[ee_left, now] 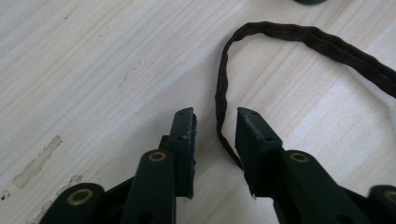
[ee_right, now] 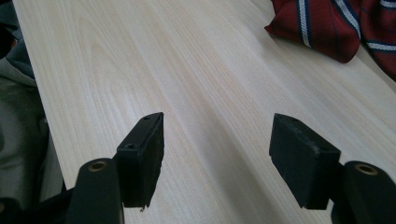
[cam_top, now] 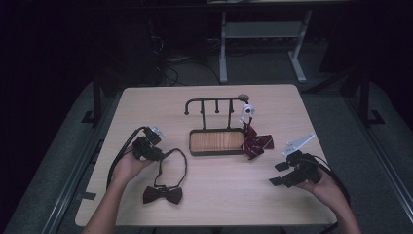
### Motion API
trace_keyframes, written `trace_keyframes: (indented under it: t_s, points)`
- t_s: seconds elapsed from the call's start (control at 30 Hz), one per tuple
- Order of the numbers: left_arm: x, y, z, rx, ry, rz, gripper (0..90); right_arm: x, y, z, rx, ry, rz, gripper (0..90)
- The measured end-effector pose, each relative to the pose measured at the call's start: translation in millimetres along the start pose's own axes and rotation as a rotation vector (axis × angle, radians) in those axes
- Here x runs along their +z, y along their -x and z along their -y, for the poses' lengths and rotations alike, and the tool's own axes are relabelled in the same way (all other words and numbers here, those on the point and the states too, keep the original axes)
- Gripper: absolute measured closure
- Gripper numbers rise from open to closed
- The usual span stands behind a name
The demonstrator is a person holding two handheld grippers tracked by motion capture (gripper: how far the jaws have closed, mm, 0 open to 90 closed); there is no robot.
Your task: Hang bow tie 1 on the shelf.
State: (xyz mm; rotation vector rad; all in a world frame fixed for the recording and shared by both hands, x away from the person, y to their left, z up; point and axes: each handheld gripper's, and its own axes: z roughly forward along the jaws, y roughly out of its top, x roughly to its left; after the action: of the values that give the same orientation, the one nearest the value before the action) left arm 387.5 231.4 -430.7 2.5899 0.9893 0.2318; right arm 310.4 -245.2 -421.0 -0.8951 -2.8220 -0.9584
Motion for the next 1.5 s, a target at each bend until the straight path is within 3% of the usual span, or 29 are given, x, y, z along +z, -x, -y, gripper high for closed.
trace_keyframes:
  t_s: [0.03,0.27,0.53,0.63,0.8,1.17,1.23,1.5]
  points:
    - [1.4,0.2,-0.2,-0.012,0.005,0.001,69.9,0.1,-0.1,0.0,-0.001,0.000,-0.001,35.0]
    - [5.0,-0.3,-0.9,0.007,-0.033,0.012,76.7,0.2,-1.6,-0.8,-0.005,0.001,0.008,35.0]
    - [8.4,0.5,-1.4,0.021,-0.040,0.023,88.3,-1.6,-3.0,-1.6,0.005,0.015,0.019,35.1]
    - [8.5,2.8,-1.6,0.041,-0.044,0.004,89.2,-1.4,-1.8,-0.8,0.001,0.017,0.017,35.0]
    - [8.3,4.1,-1.4,0.038,-0.041,-0.006,89.7,-1.0,-0.8,0.1,0.008,0.019,0.015,35.0]
    - [-15.4,8.6,0.7,0.068,0.022,0.016,89.8,0.2,0.9,0.0,0.011,0.028,0.005,35.1]
    - [-19.1,8.8,1.3,0.054,0.045,0.025,89.9,1.3,2.4,1.0,0.016,0.028,0.003,35.1]
    - [-28.0,9.8,1.5,0.073,0.033,0.041,89.9,1.8,5.6,3.2,0.034,0.030,0.001,35.1]
